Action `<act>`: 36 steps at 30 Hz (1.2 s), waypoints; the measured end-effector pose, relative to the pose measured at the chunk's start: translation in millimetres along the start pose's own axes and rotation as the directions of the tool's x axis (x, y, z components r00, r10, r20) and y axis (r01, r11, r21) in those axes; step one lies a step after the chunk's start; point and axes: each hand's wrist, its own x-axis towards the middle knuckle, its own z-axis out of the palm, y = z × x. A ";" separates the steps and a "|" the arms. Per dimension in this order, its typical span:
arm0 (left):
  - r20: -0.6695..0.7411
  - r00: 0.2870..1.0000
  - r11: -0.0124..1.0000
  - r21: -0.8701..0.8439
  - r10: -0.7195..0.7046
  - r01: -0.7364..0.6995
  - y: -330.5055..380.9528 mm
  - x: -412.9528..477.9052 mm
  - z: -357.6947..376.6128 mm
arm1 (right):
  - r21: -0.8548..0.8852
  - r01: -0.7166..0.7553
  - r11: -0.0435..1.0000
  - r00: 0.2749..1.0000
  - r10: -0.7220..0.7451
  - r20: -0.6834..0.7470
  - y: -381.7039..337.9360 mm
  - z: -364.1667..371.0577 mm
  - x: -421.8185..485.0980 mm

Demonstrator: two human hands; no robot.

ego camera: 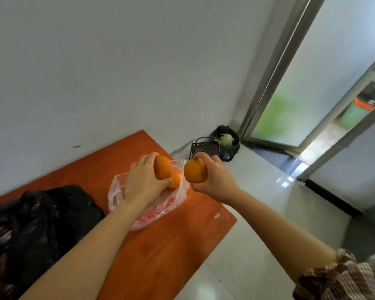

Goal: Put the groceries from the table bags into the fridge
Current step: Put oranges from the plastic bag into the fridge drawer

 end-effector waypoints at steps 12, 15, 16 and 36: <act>0.074 0.916 0.891 -0.273 0.395 -0.362 228.5 -86.7 51.3 | 0.039 -0.221 0.974 0.901 0.220 -0.373 99.1 -172.7 -191.6; 0.094 0.875 0.838 -0.350 0.476 -0.418 297.3 -136.8 72.0 | 0.051 -0.289 0.956 0.845 0.280 -0.456 132.2 -216.1 -268.3; 0.101 0.862 0.821 -0.379 0.496 -0.428 319.5 -155.8 79.4 | 0.058 -0.304 0.951 0.826 0.293 -0.481 143.8 -229.3 -296.1; 0.077 0.367 0.339 -0.590 0.927 -0.733 709.8 -422.2 196.3 | 0.119 -0.576 0.809 0.385 0.397 -0.833 318.7 -453.8 -692.2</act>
